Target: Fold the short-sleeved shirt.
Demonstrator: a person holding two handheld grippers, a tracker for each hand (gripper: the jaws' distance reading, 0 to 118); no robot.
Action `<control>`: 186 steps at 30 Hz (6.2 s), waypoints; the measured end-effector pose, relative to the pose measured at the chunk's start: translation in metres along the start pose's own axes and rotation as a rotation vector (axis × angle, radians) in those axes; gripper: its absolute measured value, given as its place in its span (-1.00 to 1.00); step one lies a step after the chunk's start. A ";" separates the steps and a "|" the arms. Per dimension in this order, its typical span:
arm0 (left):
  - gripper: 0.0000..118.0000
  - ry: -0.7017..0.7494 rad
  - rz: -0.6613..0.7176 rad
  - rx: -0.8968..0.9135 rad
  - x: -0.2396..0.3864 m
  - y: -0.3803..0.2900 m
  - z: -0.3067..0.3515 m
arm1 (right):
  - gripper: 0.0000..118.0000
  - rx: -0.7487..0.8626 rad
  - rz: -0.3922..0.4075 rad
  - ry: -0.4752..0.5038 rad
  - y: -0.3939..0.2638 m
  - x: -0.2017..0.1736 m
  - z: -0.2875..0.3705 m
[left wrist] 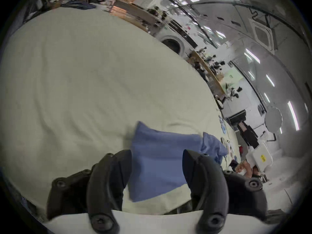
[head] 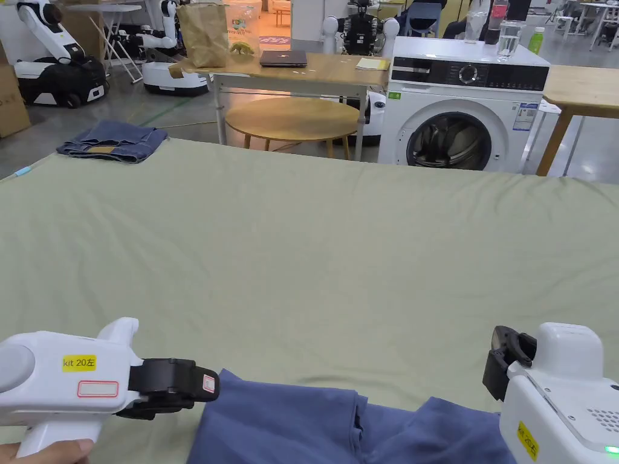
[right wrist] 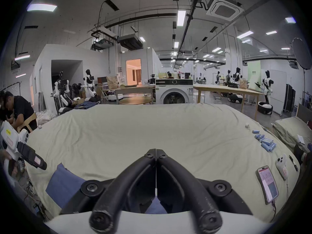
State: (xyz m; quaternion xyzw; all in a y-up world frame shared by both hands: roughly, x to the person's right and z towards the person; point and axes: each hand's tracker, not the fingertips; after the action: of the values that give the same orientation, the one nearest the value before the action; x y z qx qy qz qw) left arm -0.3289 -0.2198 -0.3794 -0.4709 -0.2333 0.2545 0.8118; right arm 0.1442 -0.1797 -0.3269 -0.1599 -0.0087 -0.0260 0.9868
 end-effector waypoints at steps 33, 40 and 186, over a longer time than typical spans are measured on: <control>-0.96 -0.159 0.006 0.016 -0.018 0.004 0.021 | -1.00 -0.046 0.002 0.001 -0.009 0.001 -0.002; -0.96 0.107 -0.101 0.046 0.021 0.007 0.073 | -1.00 -0.048 0.007 0.029 -0.009 -0.008 -0.006; 0.29 -0.565 0.183 -0.265 0.002 -0.039 -0.148 | -1.00 -0.362 0.102 0.043 -0.105 -0.067 -0.022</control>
State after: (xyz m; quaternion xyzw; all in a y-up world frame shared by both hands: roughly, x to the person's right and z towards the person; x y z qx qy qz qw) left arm -0.2281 -0.3312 -0.4110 -0.5023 -0.4373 0.4146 0.6201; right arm 0.0718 -0.2826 -0.3170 -0.3343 0.0255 0.0196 0.9419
